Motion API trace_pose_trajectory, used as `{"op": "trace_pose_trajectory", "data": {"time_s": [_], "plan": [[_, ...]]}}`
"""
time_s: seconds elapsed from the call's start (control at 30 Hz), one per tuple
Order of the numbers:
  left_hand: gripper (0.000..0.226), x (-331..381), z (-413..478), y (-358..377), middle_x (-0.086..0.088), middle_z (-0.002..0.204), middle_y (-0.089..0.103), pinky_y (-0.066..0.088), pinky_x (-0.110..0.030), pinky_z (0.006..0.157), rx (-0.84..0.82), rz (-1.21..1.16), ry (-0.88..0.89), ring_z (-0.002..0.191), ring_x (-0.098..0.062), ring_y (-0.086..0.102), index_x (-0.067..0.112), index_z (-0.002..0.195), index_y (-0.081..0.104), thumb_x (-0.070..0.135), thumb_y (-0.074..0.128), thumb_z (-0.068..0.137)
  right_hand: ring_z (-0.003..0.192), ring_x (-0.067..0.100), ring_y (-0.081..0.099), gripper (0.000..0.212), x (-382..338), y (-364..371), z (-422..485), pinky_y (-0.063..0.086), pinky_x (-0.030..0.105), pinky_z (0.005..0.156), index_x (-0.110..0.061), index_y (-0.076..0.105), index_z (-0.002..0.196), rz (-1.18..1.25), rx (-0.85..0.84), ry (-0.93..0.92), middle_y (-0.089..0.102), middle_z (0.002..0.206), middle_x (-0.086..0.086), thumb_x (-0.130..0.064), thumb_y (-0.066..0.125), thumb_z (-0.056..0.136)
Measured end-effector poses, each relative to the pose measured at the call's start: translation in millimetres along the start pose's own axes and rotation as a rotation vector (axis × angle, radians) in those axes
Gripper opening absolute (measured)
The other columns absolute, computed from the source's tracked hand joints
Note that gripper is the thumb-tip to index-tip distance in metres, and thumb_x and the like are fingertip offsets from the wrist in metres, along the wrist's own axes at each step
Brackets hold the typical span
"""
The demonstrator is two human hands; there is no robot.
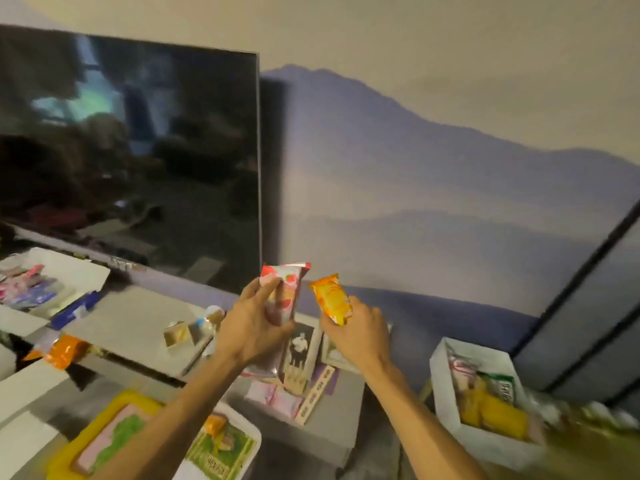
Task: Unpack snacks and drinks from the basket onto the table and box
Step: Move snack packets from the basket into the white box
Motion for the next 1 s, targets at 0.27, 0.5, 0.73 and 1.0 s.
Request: {"op": "trace_pose_trajectory", "data": {"time_s": [0.27, 0.5, 0.73, 1.0], "plan": [[0.089, 190.3, -21.2, 137.5, 0.003, 0.165, 0.033, 0.056, -0.043, 0.095, -0.154, -0.043, 0.23, 0.124, -0.03, 0.062, 0.042, 0.156, 0.032, 0.057, 0.077, 0.081, 0.056, 0.005, 0.043, 0.033, 155.8, -167.9, -43.4, 0.029, 0.02, 0.049, -0.025, 0.056, 0.081, -0.144, 0.163, 0.223, 0.053, 0.072, -0.013, -0.053, 0.069, 0.092], [0.088, 309.5, -46.5, 255.7, 0.001, 0.166, 0.033, 0.056, -0.044, 0.095, -0.279, -0.051, 0.294, 0.125, -0.032, 0.062, 0.037, 0.157, 0.032, 0.056, 0.077, 0.084, 0.075, 0.027, 0.068, 0.037, 294.3, -266.4, -74.2, 0.047, 0.033, 0.059, -0.021, 0.066, 0.088, -0.215, 0.203, 0.365, 0.072, 0.083, -0.001, -0.058, 0.066, 0.085], [0.089, 360.5, -12.3, 346.7, 0.001, 0.169, 0.025, 0.055, -0.048, 0.099, -0.383, 0.001, 0.276, 0.131, -0.034, 0.057, 0.039, 0.158, 0.028, 0.058, 0.075, 0.084, 0.063, 0.008, 0.056, 0.03, 392.9, -290.6, -47.4, 0.036, 0.025, 0.051, -0.026, 0.062, 0.089, -0.194, 0.114, 0.435, 0.065, 0.079, -0.007, -0.055, 0.069, 0.091], [0.086, 333.1, 66.5, 470.3, 0.001, 0.164, 0.034, 0.056, -0.049, 0.097, -0.478, 0.007, 0.124, 0.125, -0.035, 0.062, 0.041, 0.153, 0.032, 0.065, 0.074, 0.082, 0.095, 0.023, 0.069, 0.039, 487.3, -237.6, 22.9, 0.049, 0.03, 0.075, -0.022, 0.062, 0.118, -0.258, -0.044, 0.501, 0.072, 0.109, 0.001, -0.055, 0.061, 0.097]]}}
Point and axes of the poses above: each hand's wrist, its own z-axis towards the middle knuckle, its own y-axis out of the palm, x = y × z, the point moved 3 cm from there along z, towards the middle knuckle
